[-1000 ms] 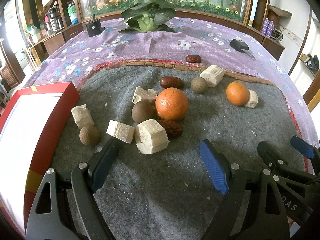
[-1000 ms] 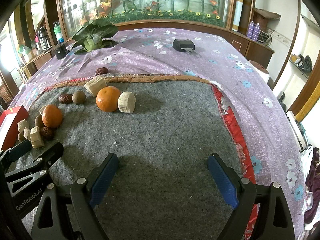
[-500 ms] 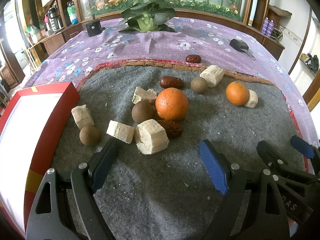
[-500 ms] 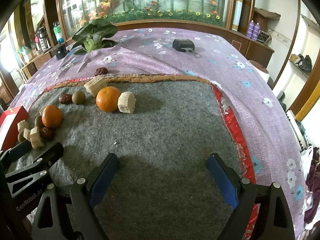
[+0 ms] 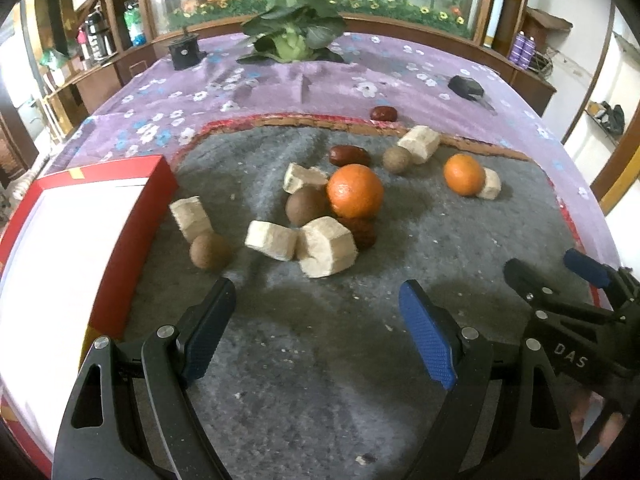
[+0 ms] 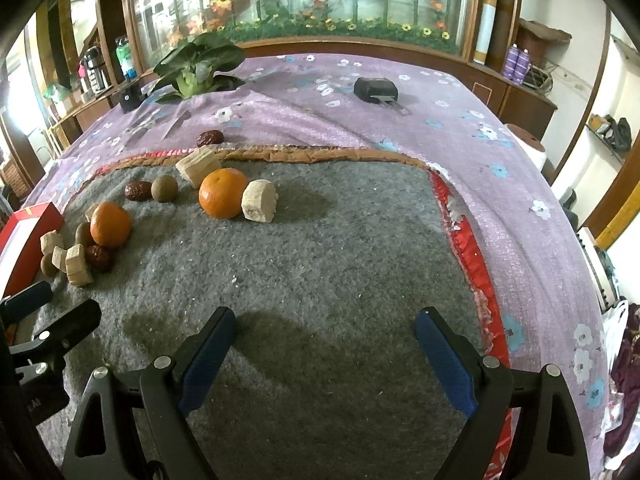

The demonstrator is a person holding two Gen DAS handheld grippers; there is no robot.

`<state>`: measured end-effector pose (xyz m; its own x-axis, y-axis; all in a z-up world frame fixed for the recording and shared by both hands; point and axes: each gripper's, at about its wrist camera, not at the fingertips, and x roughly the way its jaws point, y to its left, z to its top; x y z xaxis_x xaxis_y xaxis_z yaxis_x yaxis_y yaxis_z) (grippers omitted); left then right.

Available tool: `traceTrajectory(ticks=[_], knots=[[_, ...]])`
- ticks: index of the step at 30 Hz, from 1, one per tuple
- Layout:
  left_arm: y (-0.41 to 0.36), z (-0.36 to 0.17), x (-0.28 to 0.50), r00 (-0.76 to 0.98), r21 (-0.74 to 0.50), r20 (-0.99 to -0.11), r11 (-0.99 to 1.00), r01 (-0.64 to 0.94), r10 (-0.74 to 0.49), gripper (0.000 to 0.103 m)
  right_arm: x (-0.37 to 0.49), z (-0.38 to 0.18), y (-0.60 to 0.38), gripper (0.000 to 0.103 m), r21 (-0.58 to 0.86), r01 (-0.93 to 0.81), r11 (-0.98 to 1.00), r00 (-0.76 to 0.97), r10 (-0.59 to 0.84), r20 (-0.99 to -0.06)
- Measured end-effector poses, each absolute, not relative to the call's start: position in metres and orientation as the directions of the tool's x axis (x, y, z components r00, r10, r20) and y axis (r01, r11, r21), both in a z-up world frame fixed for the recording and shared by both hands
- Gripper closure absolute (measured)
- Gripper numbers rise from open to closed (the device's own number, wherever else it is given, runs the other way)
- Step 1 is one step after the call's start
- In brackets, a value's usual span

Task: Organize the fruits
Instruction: 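Move the left tool toward the small brown round ball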

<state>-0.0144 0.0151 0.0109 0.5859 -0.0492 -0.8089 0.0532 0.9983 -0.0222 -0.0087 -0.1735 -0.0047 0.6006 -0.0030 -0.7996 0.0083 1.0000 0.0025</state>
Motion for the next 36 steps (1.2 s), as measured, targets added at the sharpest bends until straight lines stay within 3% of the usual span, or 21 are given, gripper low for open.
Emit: traceTrajectory(ticks=[12,17,29,36], knots=[[0.060,0.028,-0.027,0.606,-0.106,-0.790,0.994,0.005,-0.087,0.018,-0.020,0.018,-0.171,0.012,0.023,-0.065,0.998,0.626,0.059,-0.778],[0.059,0.035,-0.031,0.626,-0.089,-0.774,0.995,0.040,-0.095,0.018,-0.029,0.030,-0.161,0.012,0.040,-0.137,0.990,0.650,0.121,-0.751],[0.071,0.044,-0.010,0.638,-0.037,-0.769,0.999,0.005,-0.032,0.018,-0.032,0.037,-0.154,0.012,0.014,-0.167,0.986,0.654,0.121,-0.747],[0.086,0.034,-0.005,0.606,-0.103,-0.788,0.994,0.043,-0.108,0.019,-0.029,0.035,-0.151,0.012,0.027,-0.192,0.981,0.643,0.146,-0.752]])
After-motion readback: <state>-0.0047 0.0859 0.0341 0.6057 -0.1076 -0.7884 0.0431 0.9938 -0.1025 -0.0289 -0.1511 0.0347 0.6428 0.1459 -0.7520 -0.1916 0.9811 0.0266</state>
